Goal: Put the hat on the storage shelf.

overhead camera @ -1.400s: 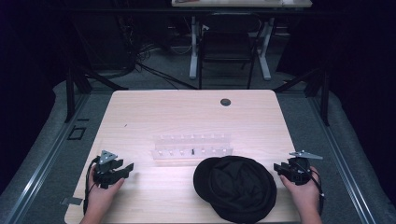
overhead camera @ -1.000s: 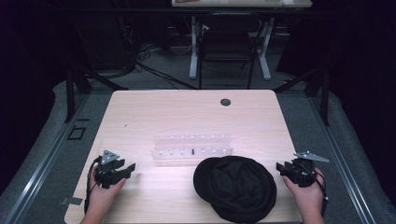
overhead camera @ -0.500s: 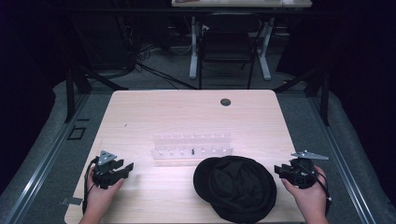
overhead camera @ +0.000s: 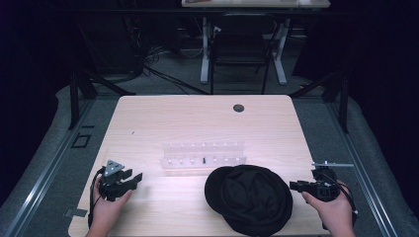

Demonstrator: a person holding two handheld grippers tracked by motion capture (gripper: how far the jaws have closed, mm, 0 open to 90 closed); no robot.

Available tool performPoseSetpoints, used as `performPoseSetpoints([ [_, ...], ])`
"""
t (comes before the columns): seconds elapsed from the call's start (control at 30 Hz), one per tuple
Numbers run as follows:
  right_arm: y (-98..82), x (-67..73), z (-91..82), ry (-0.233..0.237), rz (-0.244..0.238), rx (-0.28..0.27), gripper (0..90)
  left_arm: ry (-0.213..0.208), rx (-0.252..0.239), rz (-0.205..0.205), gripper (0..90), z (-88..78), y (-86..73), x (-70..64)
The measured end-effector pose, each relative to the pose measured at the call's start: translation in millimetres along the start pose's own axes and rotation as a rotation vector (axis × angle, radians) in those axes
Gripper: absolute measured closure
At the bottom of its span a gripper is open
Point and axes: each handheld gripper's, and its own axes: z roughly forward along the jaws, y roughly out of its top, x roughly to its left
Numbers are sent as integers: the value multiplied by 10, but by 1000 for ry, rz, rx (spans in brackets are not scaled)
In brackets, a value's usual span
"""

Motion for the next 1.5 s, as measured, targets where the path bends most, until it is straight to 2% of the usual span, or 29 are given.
performPoseSetpoints([
  [0.13,-55,-2,-9,13,21,43,648,1,4,0,535,7,-2,-7],
  [0.2,-80,-30,-5,19,20,95,656,-1,4,-1,536,8,-2,-7],
  [0.23,-97,-32,17,19,34,88,660,-1,4,0,536,8,-2,-8],
  [0.37,-133,-69,89,27,59,124,672,-2,9,5,537,11,-6,-12],
  [0.6,-144,-88,198,47,83,173,699,-2,14,8,537,20,-8,-12],
  [0.9,-104,-146,302,95,149,228,749,1,14,10,536,21,-13,-19],
  [0.93,-93,-161,305,94,141,252,751,0,15,11,536,21,-14,-21],
  [0.97,-93,-161,305,94,141,252,751,0,15,11,536,21,-14,-21],
  [1.0,-96,-161,329,106,166,239,752,-1,16,11,536,22,-14,-23],
  [1.03,-80,-178,359,118,175,262,754,-1,16,11,536,25,-15,-24],
  [1.3,-19,-178,408,101,168,315,751,1,19,10,535,29,-17,-23],
  [1.33,-11,-167,420,95,179,316,753,2,16,8,535,34,-18,-26],
  [1.37,6,-177,420,93,163,343,752,0,27,11,535,28,-14,-25],
  [1.47,40,-150,444,70,163,370,755,0,23,12,535,33,-15,-28],
  [1.5,57,-145,454,79,169,382,755,0,23,12,535,33,-16,-27],
])
